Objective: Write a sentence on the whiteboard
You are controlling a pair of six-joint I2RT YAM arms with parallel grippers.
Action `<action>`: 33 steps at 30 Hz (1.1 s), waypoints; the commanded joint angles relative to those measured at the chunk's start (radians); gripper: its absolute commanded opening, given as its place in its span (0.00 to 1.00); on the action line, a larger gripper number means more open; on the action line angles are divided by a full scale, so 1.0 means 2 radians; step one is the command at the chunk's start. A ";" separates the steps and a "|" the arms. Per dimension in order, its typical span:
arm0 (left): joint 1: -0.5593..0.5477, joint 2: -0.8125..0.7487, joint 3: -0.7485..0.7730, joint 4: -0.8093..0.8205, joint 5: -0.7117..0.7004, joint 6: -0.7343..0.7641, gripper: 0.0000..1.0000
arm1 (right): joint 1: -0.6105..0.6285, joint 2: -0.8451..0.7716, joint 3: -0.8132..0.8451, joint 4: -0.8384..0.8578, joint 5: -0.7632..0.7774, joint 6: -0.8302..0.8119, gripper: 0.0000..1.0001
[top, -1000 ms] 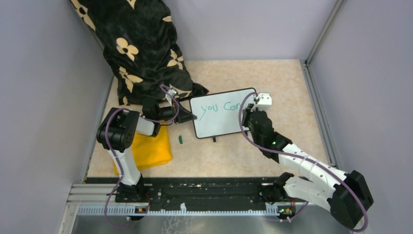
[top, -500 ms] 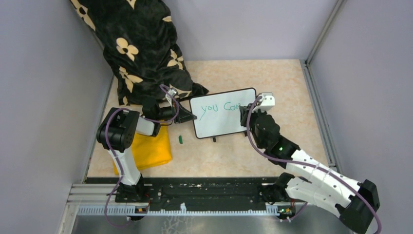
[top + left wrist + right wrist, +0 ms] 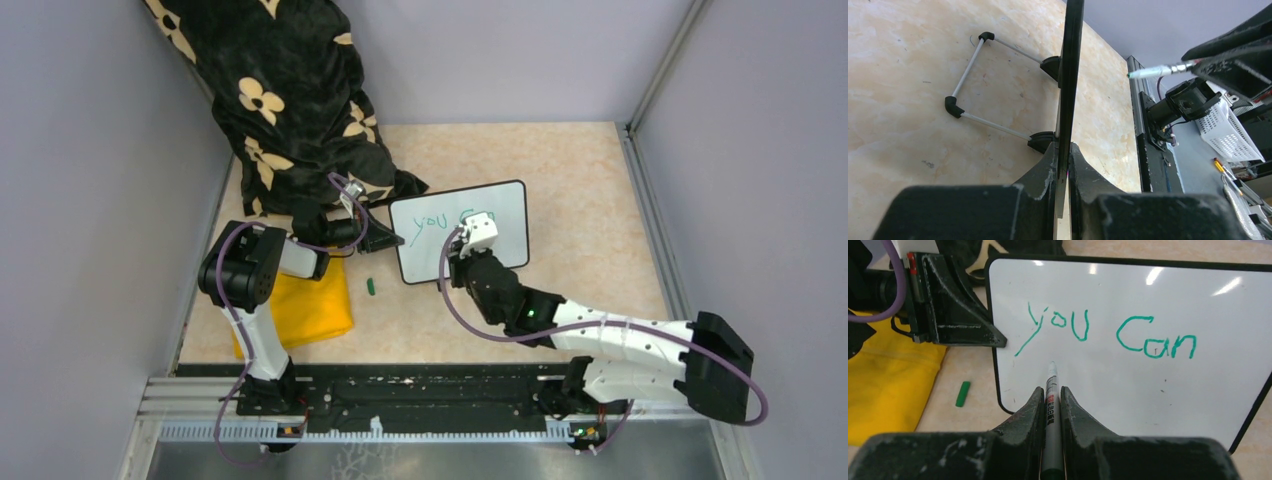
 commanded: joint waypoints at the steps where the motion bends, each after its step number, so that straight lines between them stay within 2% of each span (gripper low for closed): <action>1: -0.002 0.004 0.000 -0.046 -0.002 0.014 0.00 | 0.013 0.023 0.008 0.050 0.007 0.011 0.00; 16: -0.003 0.004 0.000 -0.049 -0.003 0.018 0.00 | 0.024 0.091 0.009 0.071 -0.023 0.038 0.00; 33: -0.003 0.007 0.001 -0.053 -0.002 0.020 0.00 | 0.025 0.120 0.002 0.089 0.007 0.045 0.00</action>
